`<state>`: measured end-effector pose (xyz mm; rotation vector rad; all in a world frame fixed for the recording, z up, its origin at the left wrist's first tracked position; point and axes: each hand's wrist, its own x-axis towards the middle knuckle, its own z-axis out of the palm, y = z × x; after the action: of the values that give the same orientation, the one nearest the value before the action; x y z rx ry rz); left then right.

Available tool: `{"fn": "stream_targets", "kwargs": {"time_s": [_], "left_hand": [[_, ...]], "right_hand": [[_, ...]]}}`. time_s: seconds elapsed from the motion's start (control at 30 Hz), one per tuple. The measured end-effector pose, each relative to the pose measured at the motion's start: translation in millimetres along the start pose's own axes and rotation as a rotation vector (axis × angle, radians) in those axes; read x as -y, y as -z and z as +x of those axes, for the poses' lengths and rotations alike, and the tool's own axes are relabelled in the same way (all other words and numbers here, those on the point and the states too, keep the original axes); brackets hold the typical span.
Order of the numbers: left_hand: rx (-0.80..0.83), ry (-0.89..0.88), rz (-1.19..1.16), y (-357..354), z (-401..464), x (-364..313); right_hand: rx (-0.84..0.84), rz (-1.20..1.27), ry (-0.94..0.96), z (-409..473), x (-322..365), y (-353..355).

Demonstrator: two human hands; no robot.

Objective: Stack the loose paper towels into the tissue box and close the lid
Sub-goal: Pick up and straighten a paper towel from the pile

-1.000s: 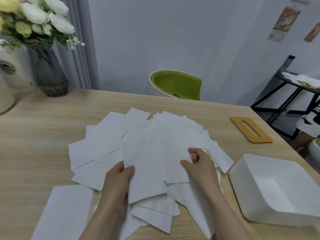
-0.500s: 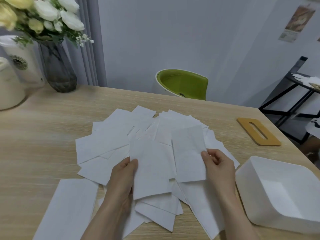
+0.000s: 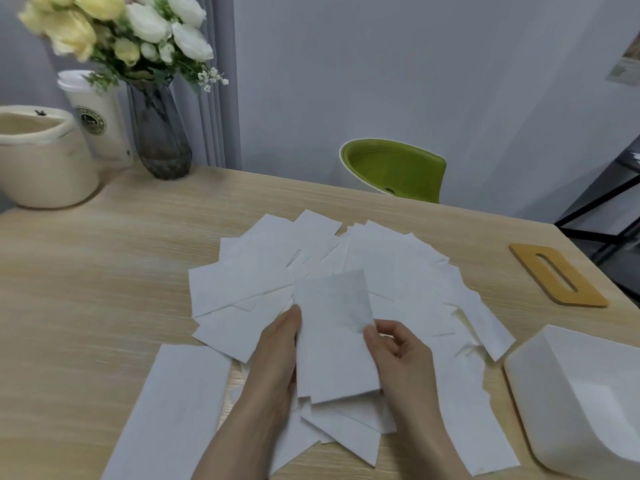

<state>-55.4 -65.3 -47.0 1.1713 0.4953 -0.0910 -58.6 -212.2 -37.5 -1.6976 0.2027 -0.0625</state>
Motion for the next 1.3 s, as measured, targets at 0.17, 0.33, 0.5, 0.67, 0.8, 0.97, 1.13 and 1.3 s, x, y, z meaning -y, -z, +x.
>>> {"fn": "stream_targets", "kwargs": {"time_s": [0.17,0.33,0.5,0.67,0.8,0.97,1.13,1.3], "left_hand": [[-0.001,-0.02,0.017,0.0,-2.1,-0.3],[-0.002,-0.043,0.043,-0.3,-3.1,-0.2],[0.005,-0.096,0.091,1.4,-3.5,-2.9],[-0.021,-0.085,0.017,6.8,-3.6,-9.9],[-0.024,-0.057,-0.04,10.4,-4.0,-12.9],[-0.021,-0.041,-0.065,11.6,-6.6,-14.8],[-0.027,-0.043,-0.079,14.1,-6.9,-18.2],[-0.038,-0.062,-0.094,15.5,-6.0,-21.8]], "right_hand": [[0.011,-0.014,-0.019,0.9,-0.1,-9.3],[0.004,-0.026,-0.03,1.6,-1.2,-13.4],[0.001,-0.081,-0.03,5.3,1.9,-10.4],[-0.198,-0.396,0.153,40.7,9.4,11.2],[-0.053,-0.76,0.285,77.7,2.1,15.2],[-0.058,-1.082,0.46,99.4,-7.2,8.7],[-0.111,-1.105,0.623,98.5,-3.8,12.1],[-0.098,-0.945,0.732,72.8,5.2,31.3]]}}
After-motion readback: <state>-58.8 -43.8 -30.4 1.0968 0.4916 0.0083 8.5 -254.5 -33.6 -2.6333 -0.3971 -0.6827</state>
